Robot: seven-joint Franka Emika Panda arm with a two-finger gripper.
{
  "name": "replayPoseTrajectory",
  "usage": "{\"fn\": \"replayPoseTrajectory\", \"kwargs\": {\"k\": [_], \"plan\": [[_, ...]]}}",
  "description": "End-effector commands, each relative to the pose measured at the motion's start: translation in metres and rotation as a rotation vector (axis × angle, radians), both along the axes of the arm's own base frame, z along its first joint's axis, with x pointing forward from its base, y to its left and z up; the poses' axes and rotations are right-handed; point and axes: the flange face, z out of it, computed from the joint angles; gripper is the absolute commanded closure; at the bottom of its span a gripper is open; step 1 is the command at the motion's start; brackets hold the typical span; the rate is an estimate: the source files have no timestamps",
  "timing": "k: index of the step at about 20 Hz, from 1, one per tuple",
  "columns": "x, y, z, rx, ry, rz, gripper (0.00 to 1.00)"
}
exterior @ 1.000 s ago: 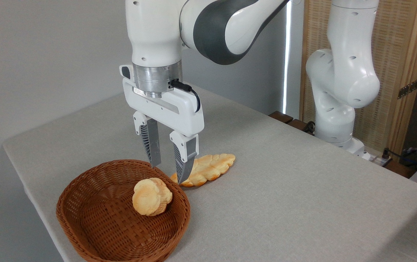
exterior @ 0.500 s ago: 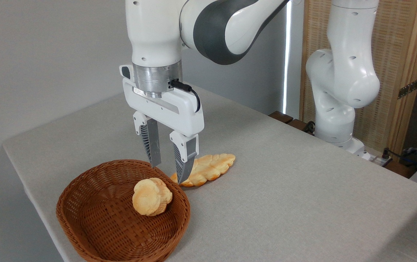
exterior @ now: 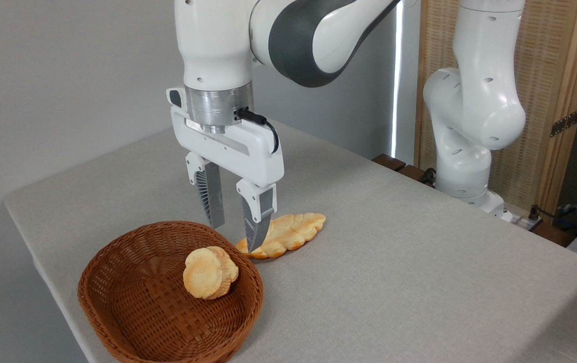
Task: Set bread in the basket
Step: 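Move the open gripper over the golden pastry and lower it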
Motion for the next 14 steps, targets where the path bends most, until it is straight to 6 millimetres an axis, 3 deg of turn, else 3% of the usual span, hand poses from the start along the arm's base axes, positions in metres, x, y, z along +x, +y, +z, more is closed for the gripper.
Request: {"fn": "replayPoseTrajectory", "kwargs": {"k": [1, 7, 14], "plan": [[-0.025, 0.005, 0.003, -0.005, 0.025, -0.015, 0.0], [-0.061, 0.009, -0.025, -0.019, 0.111, -0.099, 0.0], [-0.068, -0.011, -0.058, -0.004, 0.169, -0.25, 0.0]]}}
